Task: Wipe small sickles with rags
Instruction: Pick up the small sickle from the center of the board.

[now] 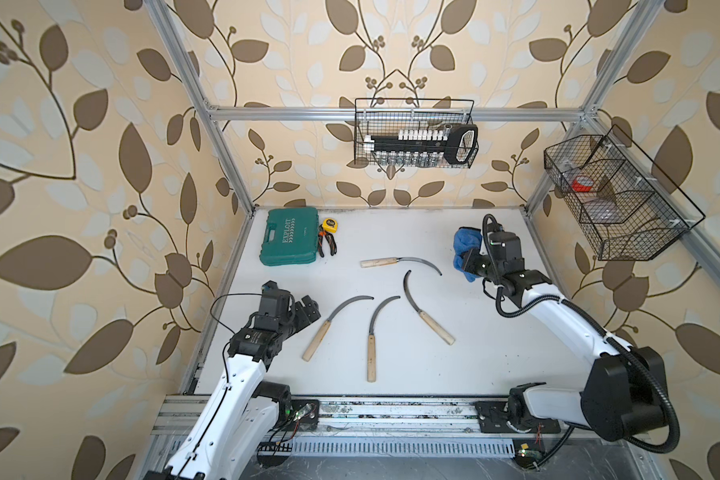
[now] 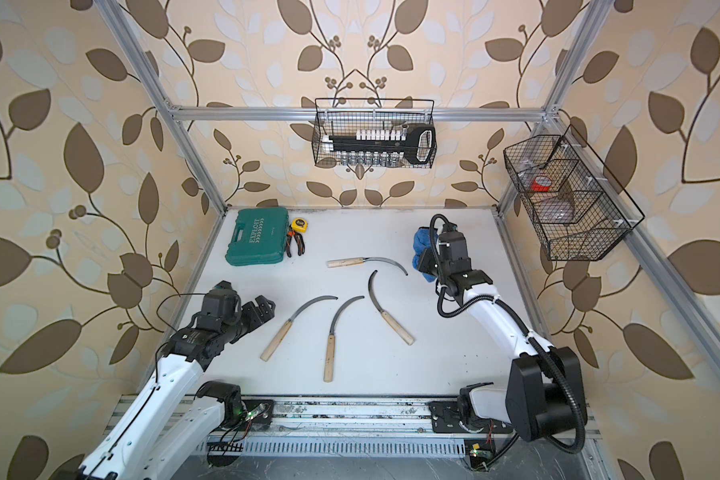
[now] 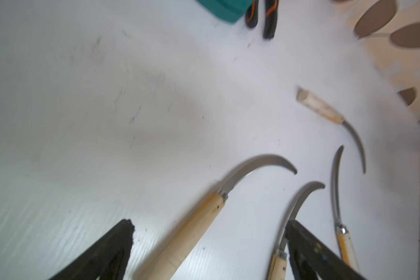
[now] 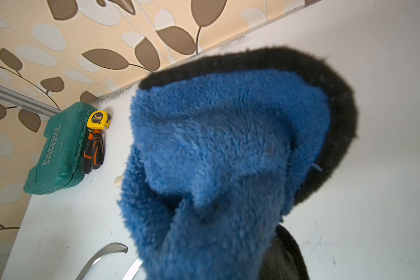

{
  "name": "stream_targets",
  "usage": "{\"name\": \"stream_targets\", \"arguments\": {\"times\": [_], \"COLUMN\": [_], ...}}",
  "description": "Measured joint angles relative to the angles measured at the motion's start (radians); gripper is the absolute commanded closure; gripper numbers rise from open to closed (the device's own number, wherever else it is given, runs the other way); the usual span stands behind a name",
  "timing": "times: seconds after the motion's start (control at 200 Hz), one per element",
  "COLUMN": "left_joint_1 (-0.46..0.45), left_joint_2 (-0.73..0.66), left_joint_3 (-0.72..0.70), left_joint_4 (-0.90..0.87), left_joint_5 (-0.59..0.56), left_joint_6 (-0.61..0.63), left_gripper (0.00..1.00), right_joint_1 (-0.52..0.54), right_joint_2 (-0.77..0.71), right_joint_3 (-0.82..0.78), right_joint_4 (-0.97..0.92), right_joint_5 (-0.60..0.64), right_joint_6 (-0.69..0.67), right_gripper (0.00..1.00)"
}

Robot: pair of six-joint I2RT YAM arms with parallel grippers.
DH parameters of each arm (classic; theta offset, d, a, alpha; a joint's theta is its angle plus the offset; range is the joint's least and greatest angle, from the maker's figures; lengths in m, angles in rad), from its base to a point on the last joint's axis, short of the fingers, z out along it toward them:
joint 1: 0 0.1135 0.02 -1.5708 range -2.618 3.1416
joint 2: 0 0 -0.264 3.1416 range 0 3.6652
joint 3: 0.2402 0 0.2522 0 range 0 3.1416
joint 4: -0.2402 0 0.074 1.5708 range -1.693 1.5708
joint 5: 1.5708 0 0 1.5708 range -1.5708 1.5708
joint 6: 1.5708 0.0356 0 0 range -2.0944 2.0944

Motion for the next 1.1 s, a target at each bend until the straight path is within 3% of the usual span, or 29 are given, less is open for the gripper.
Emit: {"name": "stream_targets", "arguments": {"times": [0.13,0.235,0.42,0.805,1.1], "left_joint_1": [-0.219,-0.308,-0.315,-0.315,-0.315], "left_joint_2": [0.142,0.163,0.134,0.076,0.140], "left_joint_3": [0.016,0.016,-0.006,-0.081,-0.082], "left_joint_4": [-0.092,-0.140,-0.161,-0.157,-0.101], "left_joint_5": [-0.112,-0.174,-0.215,-0.167,-0.097], "left_joint_6": [-0.088,-0.152,-0.221,-0.243,-0.229], "left_gripper": [0.04,0.01,0.01,0.06,0.17], "right_joint_1": [0.028,0.070,0.130,0.159,0.161], "right_joint_2": [-0.062,-0.091,-0.131,-0.193,-0.238], "right_joint_3": [-0.089,-0.110,-0.117,-0.178,-0.201], "right_joint_4": [0.026,0.037,0.058,0.068,0.068], "right_joint_5": [-0.019,-0.026,-0.026,-0.026,-0.026], "right_joint_6": [0.000,0.000,0.000,0.004,0.004], "right_gripper": [1.00,1.00,1.00,1.00,1.00]}}
